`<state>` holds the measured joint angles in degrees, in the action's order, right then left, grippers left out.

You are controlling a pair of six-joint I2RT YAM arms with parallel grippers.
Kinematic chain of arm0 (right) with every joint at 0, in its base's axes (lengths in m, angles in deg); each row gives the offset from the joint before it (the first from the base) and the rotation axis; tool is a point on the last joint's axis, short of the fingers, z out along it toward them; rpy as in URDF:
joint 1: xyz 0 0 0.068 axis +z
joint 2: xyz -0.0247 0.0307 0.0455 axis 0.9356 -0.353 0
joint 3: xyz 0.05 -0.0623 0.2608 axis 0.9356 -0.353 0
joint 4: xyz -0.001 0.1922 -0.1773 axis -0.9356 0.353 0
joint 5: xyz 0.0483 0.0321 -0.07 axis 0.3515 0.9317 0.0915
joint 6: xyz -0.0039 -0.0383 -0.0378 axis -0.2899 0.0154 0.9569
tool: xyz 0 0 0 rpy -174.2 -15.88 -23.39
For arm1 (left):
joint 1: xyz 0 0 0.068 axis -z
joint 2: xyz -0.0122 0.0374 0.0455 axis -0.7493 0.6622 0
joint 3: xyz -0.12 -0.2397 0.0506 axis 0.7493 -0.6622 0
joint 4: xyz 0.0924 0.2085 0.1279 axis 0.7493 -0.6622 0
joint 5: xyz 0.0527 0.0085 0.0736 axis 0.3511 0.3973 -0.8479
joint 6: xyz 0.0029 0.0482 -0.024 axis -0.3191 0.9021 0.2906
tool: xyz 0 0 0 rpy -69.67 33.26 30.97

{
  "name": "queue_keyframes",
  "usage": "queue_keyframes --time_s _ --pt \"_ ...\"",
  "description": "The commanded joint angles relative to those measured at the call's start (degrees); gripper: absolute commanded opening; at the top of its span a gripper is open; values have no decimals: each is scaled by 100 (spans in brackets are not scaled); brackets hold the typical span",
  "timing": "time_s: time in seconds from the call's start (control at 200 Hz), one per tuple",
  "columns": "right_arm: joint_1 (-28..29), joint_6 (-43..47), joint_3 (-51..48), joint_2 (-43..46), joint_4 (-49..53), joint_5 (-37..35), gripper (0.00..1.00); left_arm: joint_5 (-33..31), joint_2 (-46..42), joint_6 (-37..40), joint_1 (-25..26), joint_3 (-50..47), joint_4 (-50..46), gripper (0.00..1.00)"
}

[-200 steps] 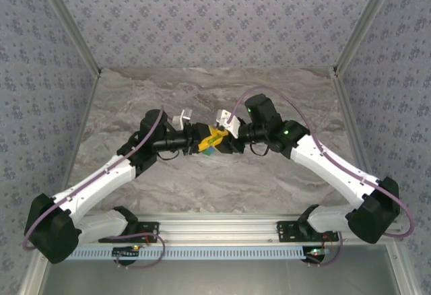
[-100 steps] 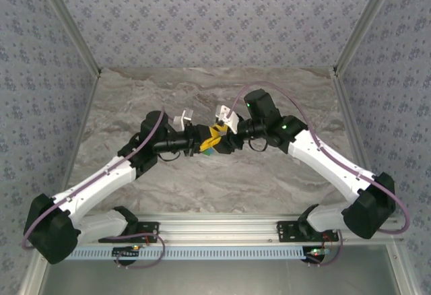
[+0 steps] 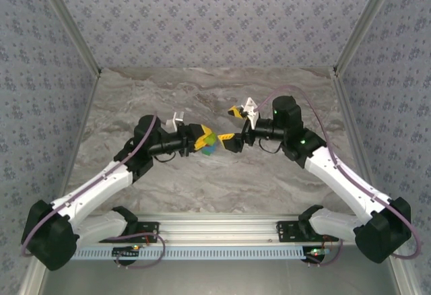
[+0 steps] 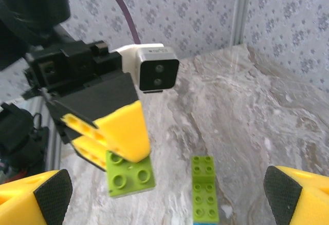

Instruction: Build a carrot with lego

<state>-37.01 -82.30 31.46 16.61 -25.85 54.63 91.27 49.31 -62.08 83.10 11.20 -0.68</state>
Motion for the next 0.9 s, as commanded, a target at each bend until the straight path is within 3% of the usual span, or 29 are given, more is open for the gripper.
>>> queue_keyframes --time_s 0.0,0.125,0.32,0.585,0.899 --pt "-15 -472 -173 35 -525 795 100 -263 -215 -452 -116 -38 368 18" --pt "31 -238 -267 -60 -575 1302 97 -470 -294 -631 -134 -49 401 19" --pt "14 -198 -520 -194 -1338 1501 81 -910 -484 -1205 -132 -411 903 19" --pt "-16 -13 22 -925 -1480 1949 84 -960 -338 -1675 -13 -600 1657 20" --pt "-6 -125 508 -1493 -1609 1847 84 -936 -229 -1738 16 -581 1978 21"
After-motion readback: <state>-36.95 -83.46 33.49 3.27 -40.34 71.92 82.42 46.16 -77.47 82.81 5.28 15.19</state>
